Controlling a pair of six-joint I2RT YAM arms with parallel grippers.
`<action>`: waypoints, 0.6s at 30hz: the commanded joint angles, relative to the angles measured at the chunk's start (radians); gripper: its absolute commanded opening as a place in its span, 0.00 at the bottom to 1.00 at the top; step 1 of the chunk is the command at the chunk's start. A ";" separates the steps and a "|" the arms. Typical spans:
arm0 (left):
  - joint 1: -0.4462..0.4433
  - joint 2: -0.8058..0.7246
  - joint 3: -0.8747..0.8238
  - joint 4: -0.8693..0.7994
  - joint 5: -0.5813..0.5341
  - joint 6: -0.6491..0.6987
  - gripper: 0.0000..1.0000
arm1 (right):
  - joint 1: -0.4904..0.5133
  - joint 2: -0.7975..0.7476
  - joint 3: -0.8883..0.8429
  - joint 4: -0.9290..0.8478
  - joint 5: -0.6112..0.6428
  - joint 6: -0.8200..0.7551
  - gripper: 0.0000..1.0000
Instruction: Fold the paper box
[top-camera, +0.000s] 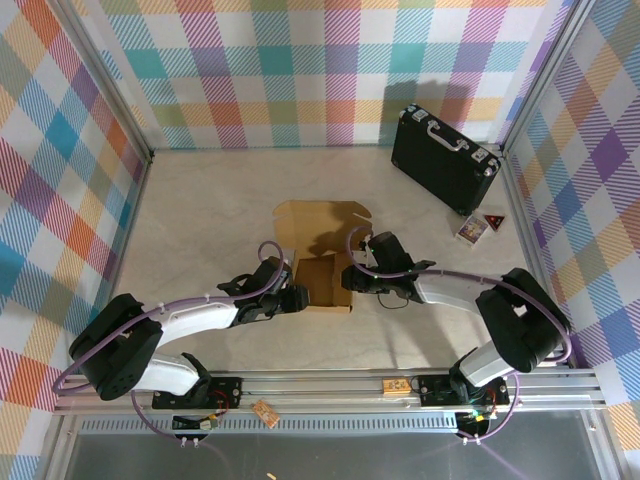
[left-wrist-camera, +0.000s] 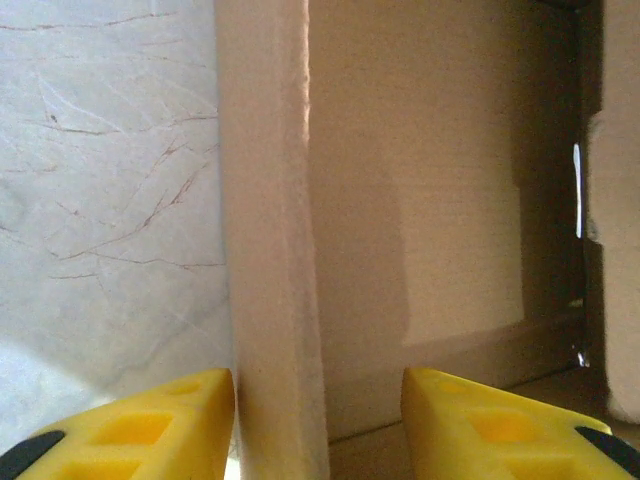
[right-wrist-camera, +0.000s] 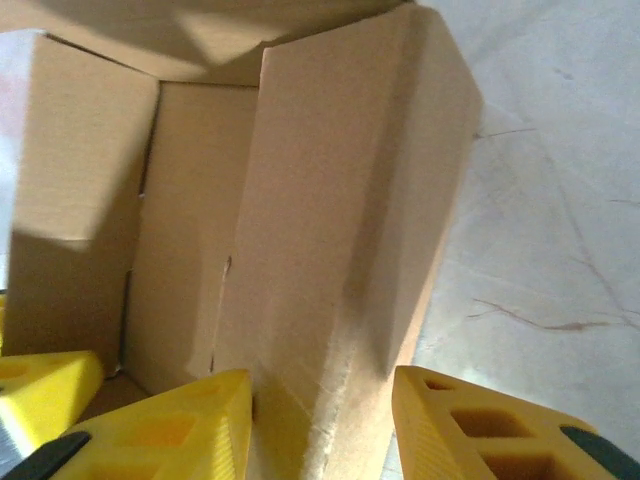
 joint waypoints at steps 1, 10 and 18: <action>-0.016 -0.008 0.026 -0.016 0.002 -0.014 0.48 | 0.020 0.021 0.046 -0.150 0.140 -0.031 0.41; -0.029 -0.012 0.029 -0.016 -0.004 -0.020 0.48 | 0.073 0.076 0.126 -0.268 0.285 -0.055 0.41; -0.047 0.003 0.050 -0.026 -0.010 -0.019 0.48 | 0.117 0.131 0.201 -0.350 0.405 -0.065 0.38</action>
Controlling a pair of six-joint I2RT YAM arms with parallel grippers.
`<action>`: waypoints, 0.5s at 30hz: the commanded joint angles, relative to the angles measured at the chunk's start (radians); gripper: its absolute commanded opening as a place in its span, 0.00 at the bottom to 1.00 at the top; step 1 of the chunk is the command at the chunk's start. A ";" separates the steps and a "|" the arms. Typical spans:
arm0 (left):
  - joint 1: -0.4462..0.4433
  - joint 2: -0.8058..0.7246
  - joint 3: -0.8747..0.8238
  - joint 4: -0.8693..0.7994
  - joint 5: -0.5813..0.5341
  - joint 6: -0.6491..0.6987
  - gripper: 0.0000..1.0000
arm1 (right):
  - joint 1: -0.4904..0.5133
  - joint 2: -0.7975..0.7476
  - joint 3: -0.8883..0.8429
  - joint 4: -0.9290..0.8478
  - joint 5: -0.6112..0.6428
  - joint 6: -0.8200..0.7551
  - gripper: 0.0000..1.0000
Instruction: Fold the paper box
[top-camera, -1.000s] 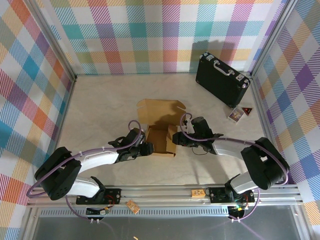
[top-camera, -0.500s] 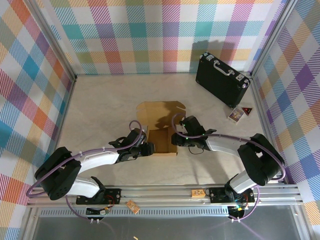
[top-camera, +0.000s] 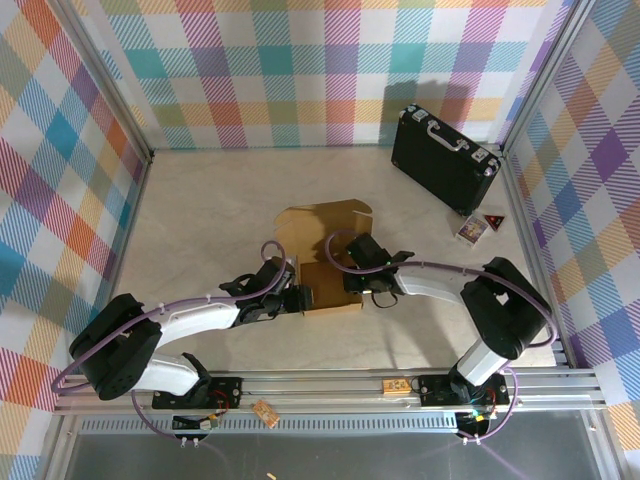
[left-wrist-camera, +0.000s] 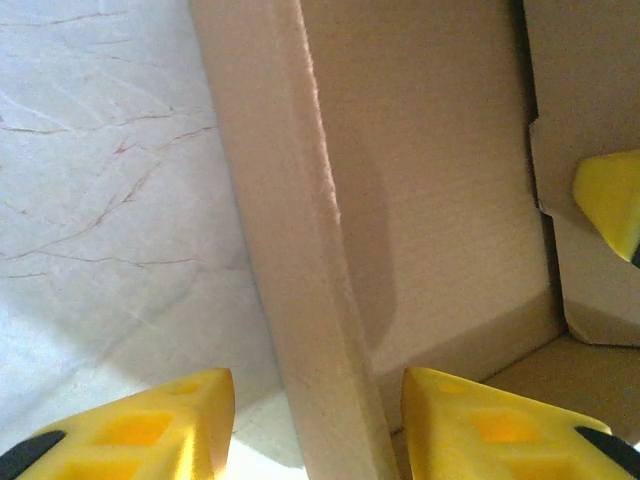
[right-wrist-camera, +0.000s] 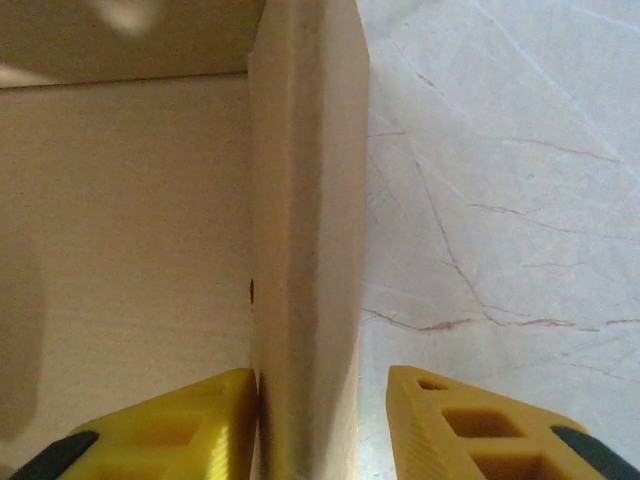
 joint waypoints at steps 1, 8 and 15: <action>-0.021 0.002 0.033 -0.028 -0.011 -0.005 0.48 | 0.018 0.023 0.037 -0.086 0.099 -0.016 0.37; -0.050 -0.011 0.060 -0.070 -0.025 -0.014 0.49 | 0.025 0.048 0.065 -0.107 0.141 -0.028 0.26; -0.113 -0.106 0.092 -0.179 -0.085 -0.016 0.53 | 0.029 0.033 0.091 -0.156 0.212 -0.069 0.11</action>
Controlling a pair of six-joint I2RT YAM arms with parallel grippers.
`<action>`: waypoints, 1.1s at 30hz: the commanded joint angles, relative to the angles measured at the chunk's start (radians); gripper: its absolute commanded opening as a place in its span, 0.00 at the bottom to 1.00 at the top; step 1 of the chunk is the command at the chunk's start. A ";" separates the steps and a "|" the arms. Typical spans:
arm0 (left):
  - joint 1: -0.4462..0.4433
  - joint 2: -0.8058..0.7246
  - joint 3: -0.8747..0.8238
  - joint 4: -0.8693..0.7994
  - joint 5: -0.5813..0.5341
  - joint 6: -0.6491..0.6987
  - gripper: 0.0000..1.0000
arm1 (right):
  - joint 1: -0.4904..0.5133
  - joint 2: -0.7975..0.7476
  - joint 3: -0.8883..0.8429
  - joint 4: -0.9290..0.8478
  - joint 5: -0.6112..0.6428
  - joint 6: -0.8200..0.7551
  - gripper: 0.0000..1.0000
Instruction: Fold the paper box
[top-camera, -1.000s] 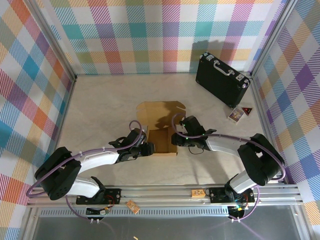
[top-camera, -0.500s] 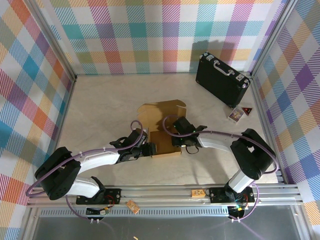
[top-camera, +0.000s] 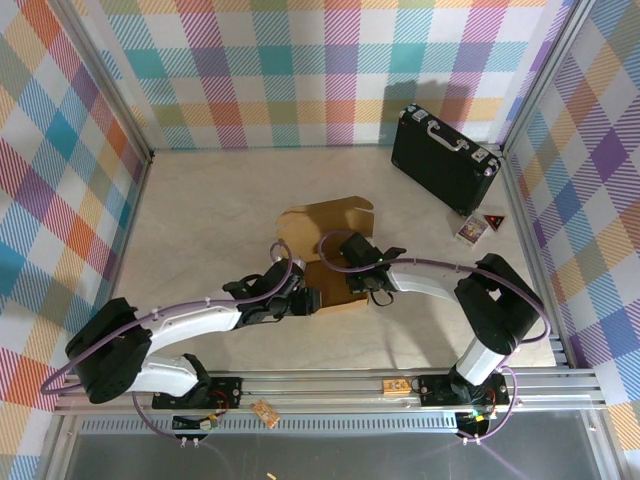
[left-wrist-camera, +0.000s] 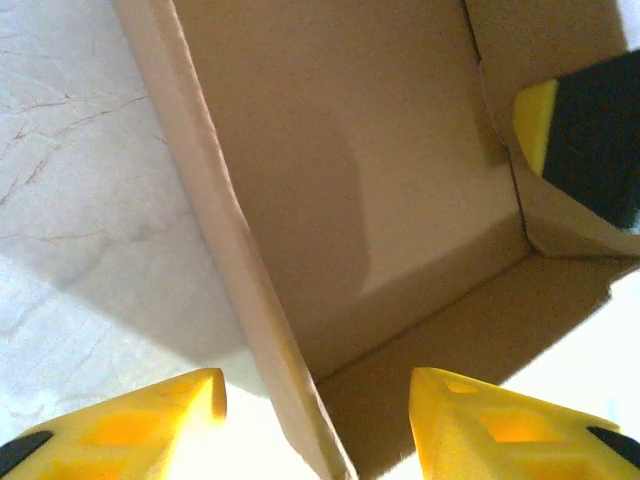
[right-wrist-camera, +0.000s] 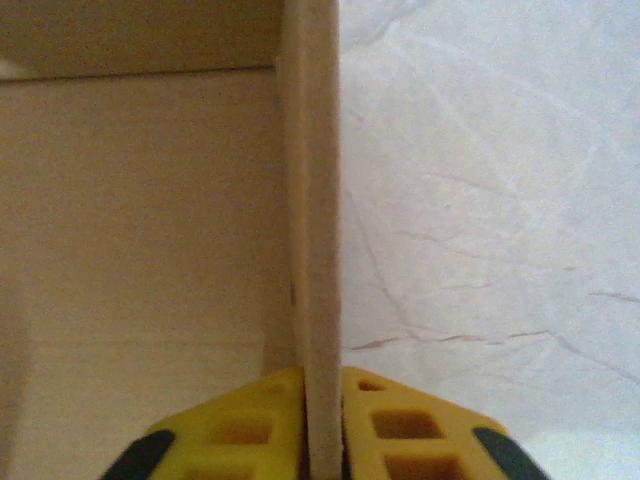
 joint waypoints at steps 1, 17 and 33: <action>-0.020 -0.076 0.024 -0.091 -0.053 -0.015 0.53 | 0.008 -0.006 0.027 -0.058 0.063 -0.032 0.10; -0.021 -0.379 -0.060 -0.254 -0.105 -0.016 0.56 | 0.007 -0.018 0.031 -0.015 -0.006 -0.126 0.35; -0.021 -0.543 -0.063 -0.350 -0.154 0.035 0.59 | -0.005 0.005 0.063 -0.034 0.115 -0.126 0.42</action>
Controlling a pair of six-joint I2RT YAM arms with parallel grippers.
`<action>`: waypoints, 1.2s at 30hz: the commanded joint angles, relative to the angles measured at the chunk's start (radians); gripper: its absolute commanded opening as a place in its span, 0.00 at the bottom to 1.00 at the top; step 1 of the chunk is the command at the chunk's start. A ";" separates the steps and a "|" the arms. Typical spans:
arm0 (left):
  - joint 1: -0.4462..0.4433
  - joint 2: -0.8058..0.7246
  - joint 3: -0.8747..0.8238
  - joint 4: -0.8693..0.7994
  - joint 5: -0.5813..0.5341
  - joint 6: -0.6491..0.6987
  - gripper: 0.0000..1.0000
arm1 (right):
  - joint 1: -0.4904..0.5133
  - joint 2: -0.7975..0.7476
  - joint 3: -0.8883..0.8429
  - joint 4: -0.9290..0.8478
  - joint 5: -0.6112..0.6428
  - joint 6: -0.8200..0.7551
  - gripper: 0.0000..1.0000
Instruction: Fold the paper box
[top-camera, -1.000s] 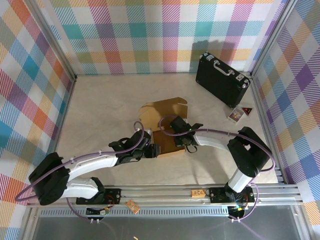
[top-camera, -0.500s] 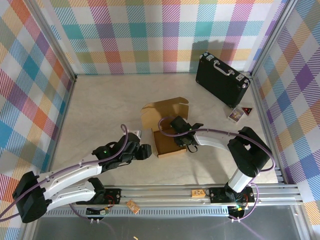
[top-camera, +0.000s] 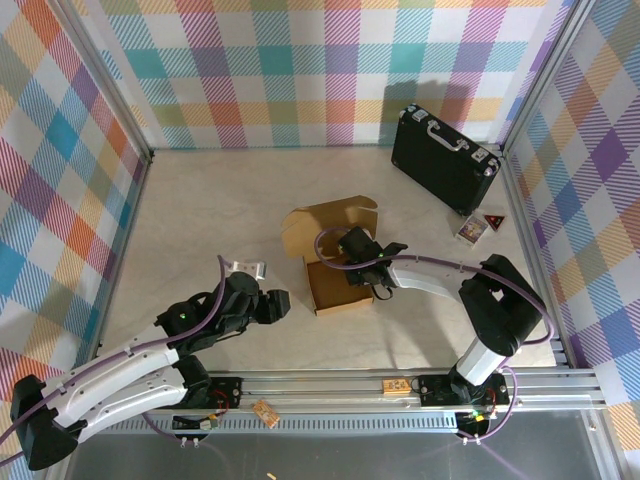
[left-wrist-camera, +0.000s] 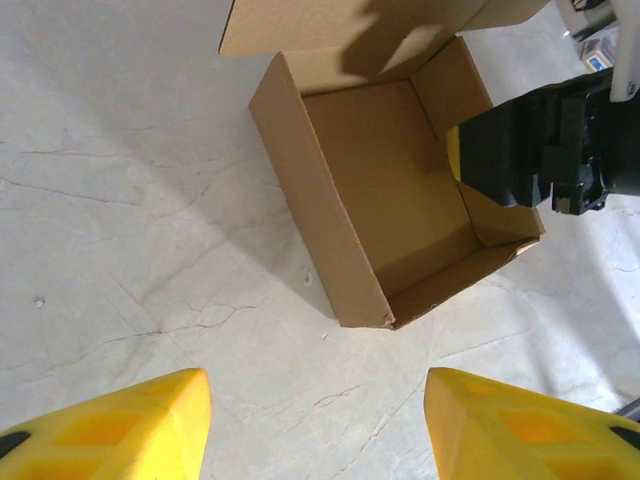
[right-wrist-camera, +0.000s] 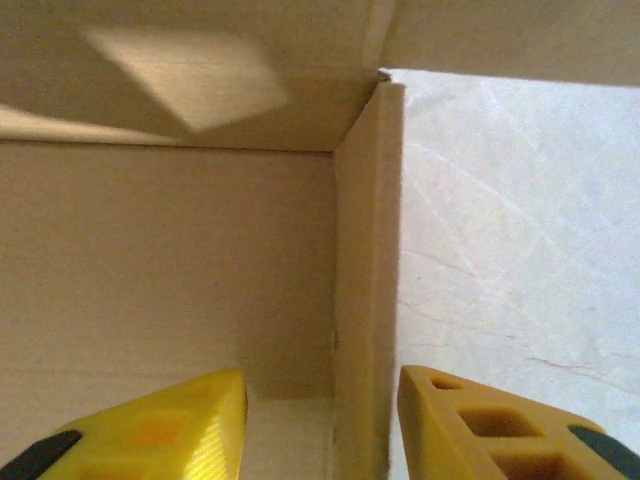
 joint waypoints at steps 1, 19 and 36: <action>-0.010 0.010 -0.008 -0.008 -0.009 0.029 0.59 | -0.004 0.020 0.019 -0.028 0.073 0.002 0.40; -0.010 0.053 0.018 0.024 -0.017 0.033 0.64 | -0.005 0.046 0.017 -0.013 0.028 0.019 0.27; -0.003 -0.034 0.050 -0.006 -0.201 0.128 0.97 | -0.004 -0.391 -0.198 0.064 0.072 -0.140 0.63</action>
